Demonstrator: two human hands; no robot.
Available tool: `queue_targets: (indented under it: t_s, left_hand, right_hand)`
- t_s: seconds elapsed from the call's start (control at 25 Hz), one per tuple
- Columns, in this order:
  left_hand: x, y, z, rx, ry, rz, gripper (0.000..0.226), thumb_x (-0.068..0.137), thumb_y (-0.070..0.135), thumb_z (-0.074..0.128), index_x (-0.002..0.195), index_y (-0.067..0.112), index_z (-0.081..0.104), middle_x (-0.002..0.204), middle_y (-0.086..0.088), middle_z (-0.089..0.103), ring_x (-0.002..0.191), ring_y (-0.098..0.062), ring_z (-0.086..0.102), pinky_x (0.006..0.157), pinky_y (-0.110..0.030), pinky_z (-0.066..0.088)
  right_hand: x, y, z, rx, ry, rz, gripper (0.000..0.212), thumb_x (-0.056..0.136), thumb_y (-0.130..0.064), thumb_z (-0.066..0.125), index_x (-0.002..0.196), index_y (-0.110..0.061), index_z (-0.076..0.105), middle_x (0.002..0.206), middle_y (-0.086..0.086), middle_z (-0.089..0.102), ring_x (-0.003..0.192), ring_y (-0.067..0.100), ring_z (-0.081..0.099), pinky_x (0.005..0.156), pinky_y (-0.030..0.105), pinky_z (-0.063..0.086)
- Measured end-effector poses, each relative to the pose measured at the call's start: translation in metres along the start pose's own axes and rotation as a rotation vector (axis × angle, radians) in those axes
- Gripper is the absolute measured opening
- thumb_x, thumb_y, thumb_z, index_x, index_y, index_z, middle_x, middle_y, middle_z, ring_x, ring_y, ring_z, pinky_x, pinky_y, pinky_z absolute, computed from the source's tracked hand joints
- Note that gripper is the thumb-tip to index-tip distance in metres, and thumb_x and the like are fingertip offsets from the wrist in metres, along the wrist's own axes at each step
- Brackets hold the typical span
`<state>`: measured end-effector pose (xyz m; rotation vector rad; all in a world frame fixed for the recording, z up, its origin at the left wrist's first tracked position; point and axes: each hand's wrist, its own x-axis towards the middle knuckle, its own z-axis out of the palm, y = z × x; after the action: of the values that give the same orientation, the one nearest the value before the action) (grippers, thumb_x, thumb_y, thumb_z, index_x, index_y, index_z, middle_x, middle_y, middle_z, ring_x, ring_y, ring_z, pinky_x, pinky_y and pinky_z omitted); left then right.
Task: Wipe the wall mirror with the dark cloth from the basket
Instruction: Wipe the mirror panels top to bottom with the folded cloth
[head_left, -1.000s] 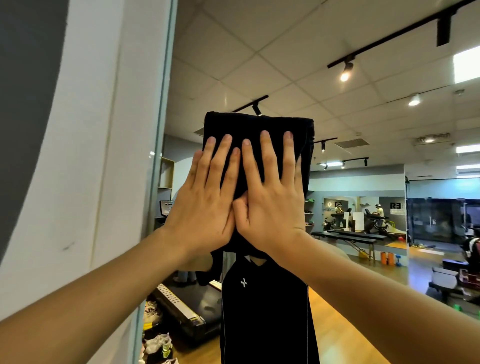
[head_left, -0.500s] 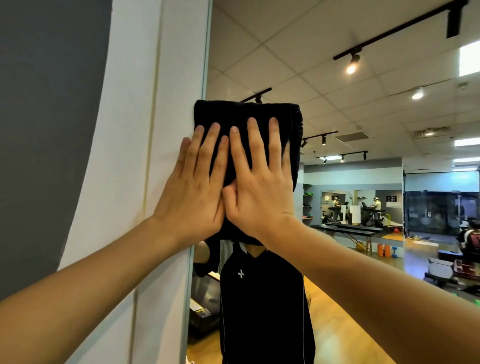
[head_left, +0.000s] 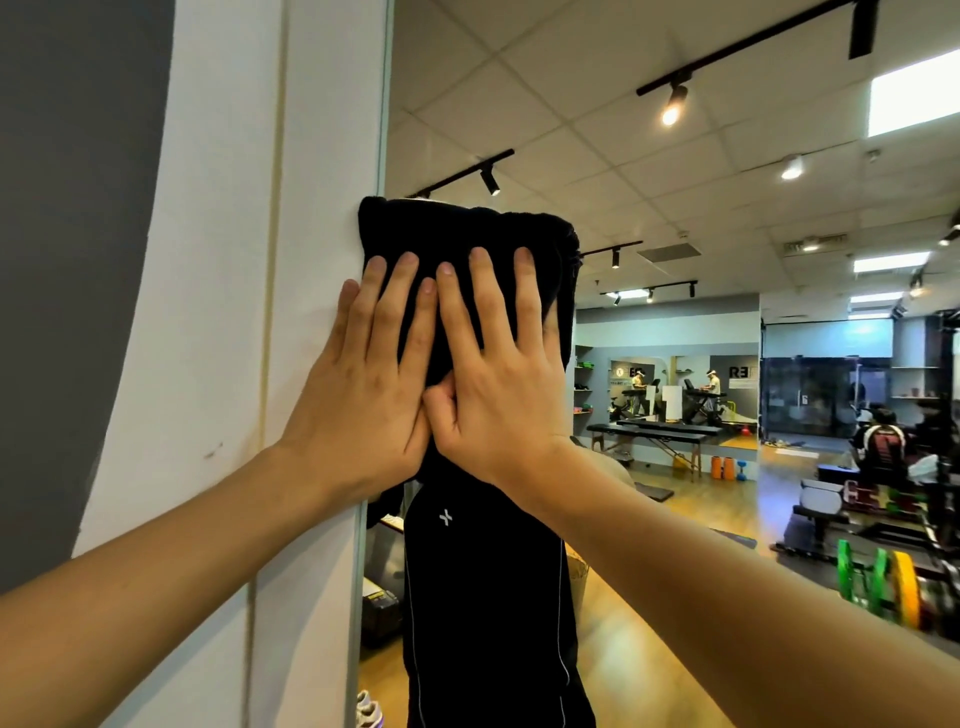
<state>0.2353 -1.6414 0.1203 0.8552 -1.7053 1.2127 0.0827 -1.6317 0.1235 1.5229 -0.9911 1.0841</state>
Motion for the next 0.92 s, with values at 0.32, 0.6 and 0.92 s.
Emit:
queue_targets:
  t_s: [0.32, 0.6, 0.92]
  left_hand:
    - [-0.064, 0.037, 0.010, -0.023, -0.059, -0.044, 0.073, 0.102, 0.040, 0.025, 0.158, -0.006, 0.014, 0.165, -0.029, 0.007, 0.154, -0.046, 0.001, 0.124, -0.061, 0.011]
    - [-0.062, 0.067, 0.021, -0.048, -0.021, -0.111, 0.076, 0.098, 0.037, 0.031, 0.158, -0.006, 0.013, 0.165, -0.031, 0.003, 0.153, -0.050, -0.003, 0.123, -0.065, 0.007]
    - [-0.039, 0.119, 0.036, -0.086, 0.018, -0.096, 0.075, 0.101, 0.041, 0.025, 0.156, -0.009, 0.015, 0.163, -0.034, 0.005, 0.151, -0.054, -0.002, 0.121, -0.069, 0.007]
  right_hand:
    - [-0.071, -0.008, 0.005, 0.018, -0.079, -0.050, 0.080, 0.090, -0.042, 0.048, 0.161, -0.011, 0.028, 0.169, 0.018, 0.021, 0.156, 0.046, 0.007, 0.118, 0.065, 0.024]
    - [-0.082, 0.016, 0.001, 0.059, -0.049, -0.088, 0.070, 0.095, -0.040, 0.038, 0.160, -0.015, 0.033, 0.168, 0.016, 0.024, 0.157, 0.042, 0.008, 0.119, 0.057, 0.029]
    - [-0.099, 0.072, -0.011, 0.056, 0.007, -0.083, 0.064, 0.099, -0.039, 0.034, 0.159, -0.016, 0.036, 0.167, 0.015, 0.028, 0.158, 0.040, 0.011, 0.117, 0.054, 0.033]
